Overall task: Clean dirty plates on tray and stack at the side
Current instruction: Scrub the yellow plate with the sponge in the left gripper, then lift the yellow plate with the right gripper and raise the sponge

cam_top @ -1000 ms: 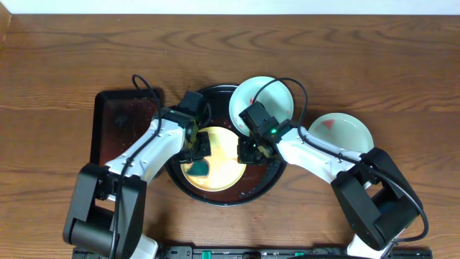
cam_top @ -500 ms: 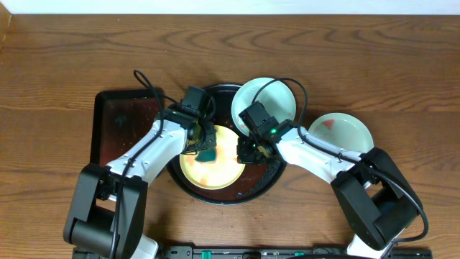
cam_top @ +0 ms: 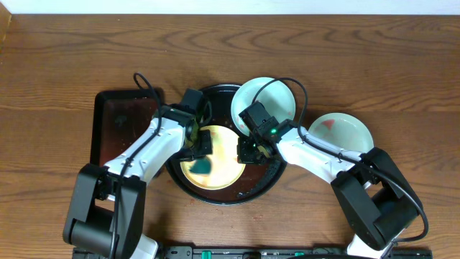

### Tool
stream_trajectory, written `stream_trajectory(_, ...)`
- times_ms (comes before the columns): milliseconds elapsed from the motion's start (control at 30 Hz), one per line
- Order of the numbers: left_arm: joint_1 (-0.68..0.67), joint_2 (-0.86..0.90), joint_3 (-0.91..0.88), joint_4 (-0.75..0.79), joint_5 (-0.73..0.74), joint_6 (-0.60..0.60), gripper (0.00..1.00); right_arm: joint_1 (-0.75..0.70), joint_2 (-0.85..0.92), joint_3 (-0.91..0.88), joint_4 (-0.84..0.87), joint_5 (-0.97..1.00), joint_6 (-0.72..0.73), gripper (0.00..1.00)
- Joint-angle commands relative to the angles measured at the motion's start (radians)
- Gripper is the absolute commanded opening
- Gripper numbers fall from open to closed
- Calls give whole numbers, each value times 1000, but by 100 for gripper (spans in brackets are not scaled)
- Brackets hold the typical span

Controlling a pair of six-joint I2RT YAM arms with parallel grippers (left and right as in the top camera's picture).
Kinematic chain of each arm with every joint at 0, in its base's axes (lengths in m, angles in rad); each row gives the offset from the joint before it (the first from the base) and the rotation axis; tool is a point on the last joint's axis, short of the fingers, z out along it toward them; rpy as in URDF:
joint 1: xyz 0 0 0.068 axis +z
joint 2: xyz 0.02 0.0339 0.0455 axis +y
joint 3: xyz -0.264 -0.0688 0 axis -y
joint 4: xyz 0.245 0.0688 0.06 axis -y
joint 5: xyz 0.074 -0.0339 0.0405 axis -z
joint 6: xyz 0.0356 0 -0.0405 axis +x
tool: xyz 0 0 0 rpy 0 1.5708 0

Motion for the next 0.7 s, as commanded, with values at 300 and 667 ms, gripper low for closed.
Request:
stream_trajectory(300,136,-25,276,-24,202,115,7,-13,28,-7,-24,44,-23,1)
stream_trajectory(667,283,-51,336,-101,-54,89,7,3,-113,25,-95,68,-173,1)
